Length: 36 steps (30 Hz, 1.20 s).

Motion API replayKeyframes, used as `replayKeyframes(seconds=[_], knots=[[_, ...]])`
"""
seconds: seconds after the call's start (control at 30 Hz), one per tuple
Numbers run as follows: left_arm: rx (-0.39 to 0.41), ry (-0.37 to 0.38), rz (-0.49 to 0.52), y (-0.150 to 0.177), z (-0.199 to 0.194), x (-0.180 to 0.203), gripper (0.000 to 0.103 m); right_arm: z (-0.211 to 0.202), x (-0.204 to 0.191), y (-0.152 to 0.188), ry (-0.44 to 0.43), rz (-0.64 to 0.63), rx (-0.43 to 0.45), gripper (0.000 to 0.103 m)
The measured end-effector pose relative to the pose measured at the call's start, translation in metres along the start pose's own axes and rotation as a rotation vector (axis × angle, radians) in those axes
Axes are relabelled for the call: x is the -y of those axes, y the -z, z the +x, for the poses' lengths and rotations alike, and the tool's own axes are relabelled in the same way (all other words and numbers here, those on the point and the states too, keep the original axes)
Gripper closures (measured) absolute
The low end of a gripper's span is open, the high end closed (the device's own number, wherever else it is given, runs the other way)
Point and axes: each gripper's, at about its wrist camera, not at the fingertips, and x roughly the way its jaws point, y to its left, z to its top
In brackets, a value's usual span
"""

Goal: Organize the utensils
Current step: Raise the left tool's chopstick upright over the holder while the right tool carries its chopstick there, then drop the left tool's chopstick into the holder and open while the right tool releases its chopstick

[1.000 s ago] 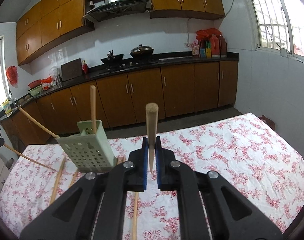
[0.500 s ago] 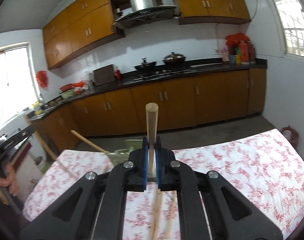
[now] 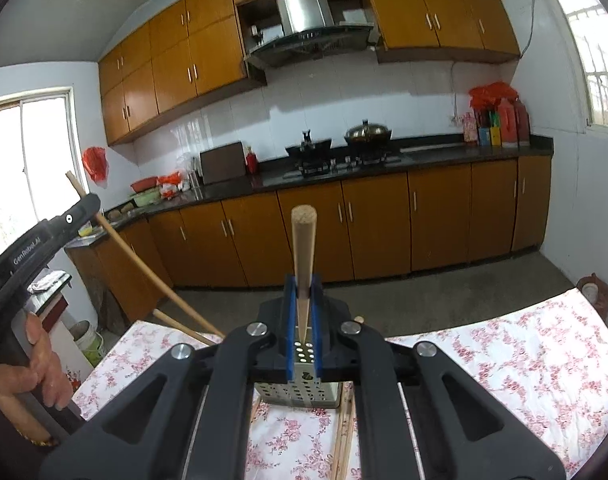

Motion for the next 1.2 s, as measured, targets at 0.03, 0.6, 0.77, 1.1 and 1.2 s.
replayKeyframes(seconds=[0.03, 0.6, 0.77, 1.1, 1.2], knots=[[-0.006, -0.011, -0.01, 0.004, 0.007, -0.001, 0.096, 0.008, 0.0, 0.002, 0.001, 0.001, -0.015, 0.095], [-0.153, -0.019, -0.03, 0.044, 0.033, -0.008, 0.095, 0.058, -0.003, 0.019, 0.04, 0.005, -0.11, 0.093], [-0.151, -0.019, -0.039, 0.039, 0.026, -0.011, 0.089, 0.049, 0.0, 0.016, 0.053, 0.024, -0.085, 0.091], [-0.15, -0.041, -0.045, 0.027, -0.007, -0.03, 0.078, -0.008, 0.022, 0.025, 0.121, 0.033, -0.005, 0.088], [-0.169, -0.063, -0.044, 0.032, -0.02, -0.042, 0.078, -0.017, 0.038, 0.038, 0.167, 0.04, -0.018, 0.088]])
